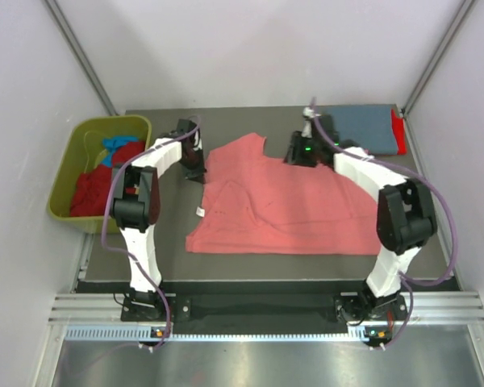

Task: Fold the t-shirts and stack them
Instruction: Fold the tshirt

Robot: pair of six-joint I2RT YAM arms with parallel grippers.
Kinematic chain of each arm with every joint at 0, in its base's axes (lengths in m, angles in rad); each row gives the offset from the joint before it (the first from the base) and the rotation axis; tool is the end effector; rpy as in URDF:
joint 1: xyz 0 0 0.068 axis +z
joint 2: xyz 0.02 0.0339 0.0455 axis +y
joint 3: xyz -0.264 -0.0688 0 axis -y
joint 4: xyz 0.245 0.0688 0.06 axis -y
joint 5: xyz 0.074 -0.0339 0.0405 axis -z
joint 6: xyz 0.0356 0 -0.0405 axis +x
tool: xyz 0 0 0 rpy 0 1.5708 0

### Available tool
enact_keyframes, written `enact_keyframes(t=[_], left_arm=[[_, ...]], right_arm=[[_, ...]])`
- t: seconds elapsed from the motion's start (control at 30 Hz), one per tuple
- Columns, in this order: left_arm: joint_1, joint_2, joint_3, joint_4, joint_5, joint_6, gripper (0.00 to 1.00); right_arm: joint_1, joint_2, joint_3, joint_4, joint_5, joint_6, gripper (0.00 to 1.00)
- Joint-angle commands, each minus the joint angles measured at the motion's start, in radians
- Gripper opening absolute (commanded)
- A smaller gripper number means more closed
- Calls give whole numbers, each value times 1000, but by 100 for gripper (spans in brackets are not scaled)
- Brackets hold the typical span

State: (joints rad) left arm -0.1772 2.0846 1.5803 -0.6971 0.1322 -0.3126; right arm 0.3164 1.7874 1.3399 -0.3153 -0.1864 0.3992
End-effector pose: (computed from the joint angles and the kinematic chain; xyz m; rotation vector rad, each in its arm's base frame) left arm 0.4251 -0.0809 0.1756 -0.1548 2.7951 -0.3066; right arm 0.3803 0.1315 0.2441 0.0035 2.3887 0.5663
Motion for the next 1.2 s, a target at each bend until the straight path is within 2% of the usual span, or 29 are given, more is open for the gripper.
enact_keyframes(t=[0.0,0.1,0.27,0.4,0.57,0.73,1.17], left_arm=[[41,-104,50,-5,-29,-45,9],[73,-136,52,19,-2,-74,10],[128,-192,47,62,43,-111,12],[154,-205,44,73,61,-115,12],[162,-222,-9,93,81,-115,12],[165,-239,-42,105,75,-109,12],[170,-258,-68,97,66,-95,12]], right_arm=[[197,87,117,47,229,153,48],[318,173,240,41,318,208,52],[452,329,419,51,441,227,53],[524,418,511,48,453,204,54],[564,472,542,93,466,165,55],[596,529,605,58,476,121,55],[648,590,643,-2,554,102,54]])
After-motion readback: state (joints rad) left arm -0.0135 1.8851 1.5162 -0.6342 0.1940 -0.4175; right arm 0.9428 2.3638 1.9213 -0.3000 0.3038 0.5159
